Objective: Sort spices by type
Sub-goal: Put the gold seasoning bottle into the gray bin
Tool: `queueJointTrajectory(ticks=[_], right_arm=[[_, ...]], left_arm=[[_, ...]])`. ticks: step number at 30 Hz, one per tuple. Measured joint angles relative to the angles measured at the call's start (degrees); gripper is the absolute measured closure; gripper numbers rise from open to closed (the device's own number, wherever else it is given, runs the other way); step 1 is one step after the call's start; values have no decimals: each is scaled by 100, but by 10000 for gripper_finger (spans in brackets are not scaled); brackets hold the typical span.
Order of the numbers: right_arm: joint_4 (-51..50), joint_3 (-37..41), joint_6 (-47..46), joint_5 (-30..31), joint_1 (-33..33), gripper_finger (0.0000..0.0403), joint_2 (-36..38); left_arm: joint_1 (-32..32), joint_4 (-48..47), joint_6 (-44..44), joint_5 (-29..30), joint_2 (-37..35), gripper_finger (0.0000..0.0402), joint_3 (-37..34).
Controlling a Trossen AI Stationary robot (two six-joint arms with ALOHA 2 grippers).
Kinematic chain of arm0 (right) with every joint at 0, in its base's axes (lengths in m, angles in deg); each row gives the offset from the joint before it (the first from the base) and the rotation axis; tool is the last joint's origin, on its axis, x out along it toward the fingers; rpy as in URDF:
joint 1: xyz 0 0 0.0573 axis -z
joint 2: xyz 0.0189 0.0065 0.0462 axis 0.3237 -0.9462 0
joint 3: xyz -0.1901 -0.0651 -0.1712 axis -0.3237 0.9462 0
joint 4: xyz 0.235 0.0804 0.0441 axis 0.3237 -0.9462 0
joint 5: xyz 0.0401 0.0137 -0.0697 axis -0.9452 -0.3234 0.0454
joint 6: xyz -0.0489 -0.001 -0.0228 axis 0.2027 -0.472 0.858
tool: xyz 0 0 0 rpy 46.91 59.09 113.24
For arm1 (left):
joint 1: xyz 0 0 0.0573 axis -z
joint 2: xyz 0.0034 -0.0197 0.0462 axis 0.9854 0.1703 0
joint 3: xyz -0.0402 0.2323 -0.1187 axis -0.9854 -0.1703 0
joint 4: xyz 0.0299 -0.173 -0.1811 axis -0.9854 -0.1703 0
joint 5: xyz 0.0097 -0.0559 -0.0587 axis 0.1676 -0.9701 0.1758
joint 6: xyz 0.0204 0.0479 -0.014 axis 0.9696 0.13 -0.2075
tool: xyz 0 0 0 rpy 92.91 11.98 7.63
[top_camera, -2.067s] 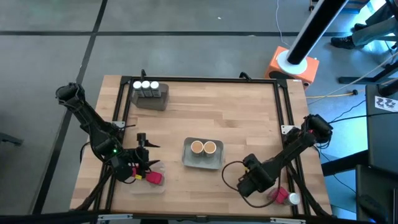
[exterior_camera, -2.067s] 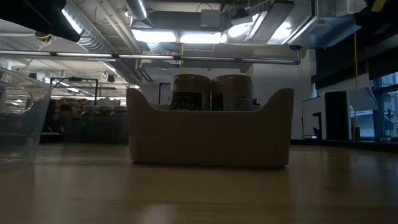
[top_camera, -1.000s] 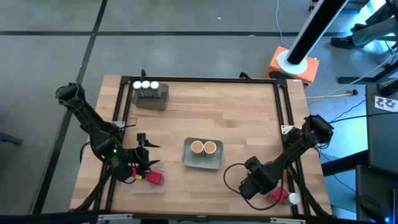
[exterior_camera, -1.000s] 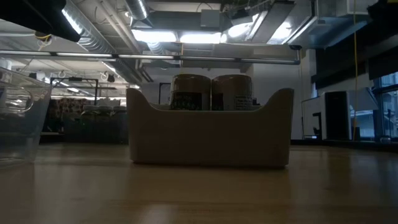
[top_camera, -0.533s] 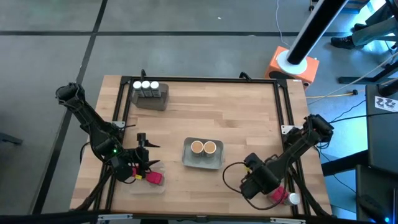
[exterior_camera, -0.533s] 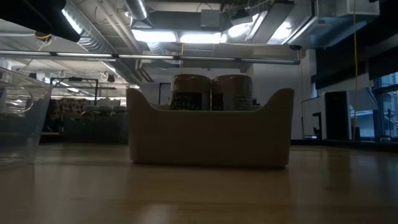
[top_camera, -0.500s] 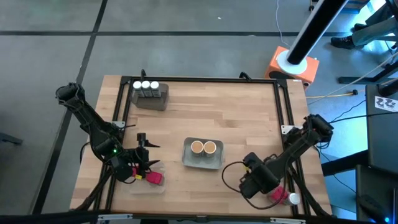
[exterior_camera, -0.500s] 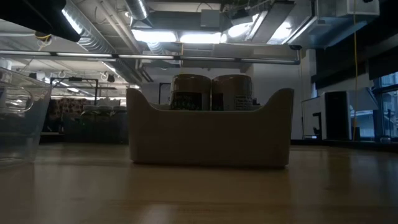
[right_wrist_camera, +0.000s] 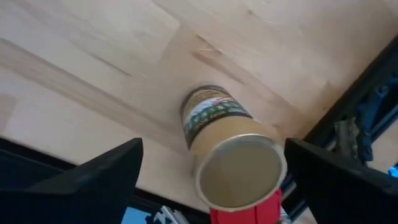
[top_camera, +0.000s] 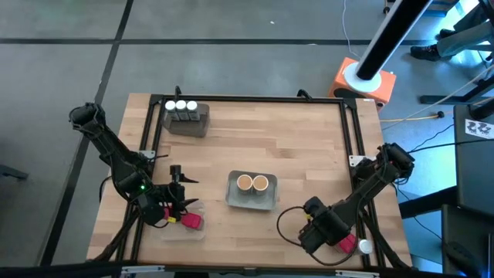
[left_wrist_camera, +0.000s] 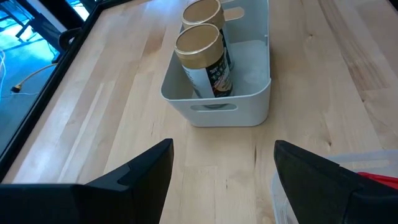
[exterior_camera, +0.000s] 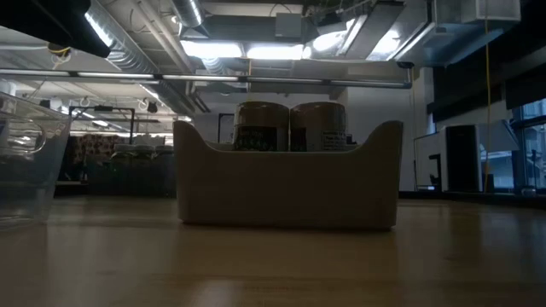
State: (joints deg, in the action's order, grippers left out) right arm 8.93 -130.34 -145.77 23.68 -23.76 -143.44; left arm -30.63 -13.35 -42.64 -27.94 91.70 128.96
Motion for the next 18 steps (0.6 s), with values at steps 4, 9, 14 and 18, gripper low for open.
queueJointTrajectory(ticks=[4, 9, 14, 18], right_arm=[[-157, 0, -10, -1, -13, 23, -1], [-280, 0, -143, -66, -103, 24, 0], [-367, 0, -471, -90, -322, 8, -1], [-351, 0, -738, -104, -491, 4, -1]], left_arm=[[0, 0, 0, 0, 2, 139, 0], [0, 0, 0, 0, 0, 139, 0], [0, -2, 0, 0, 0, 139, -2], [0, 0, -2, -1, 1, 139, 0]])
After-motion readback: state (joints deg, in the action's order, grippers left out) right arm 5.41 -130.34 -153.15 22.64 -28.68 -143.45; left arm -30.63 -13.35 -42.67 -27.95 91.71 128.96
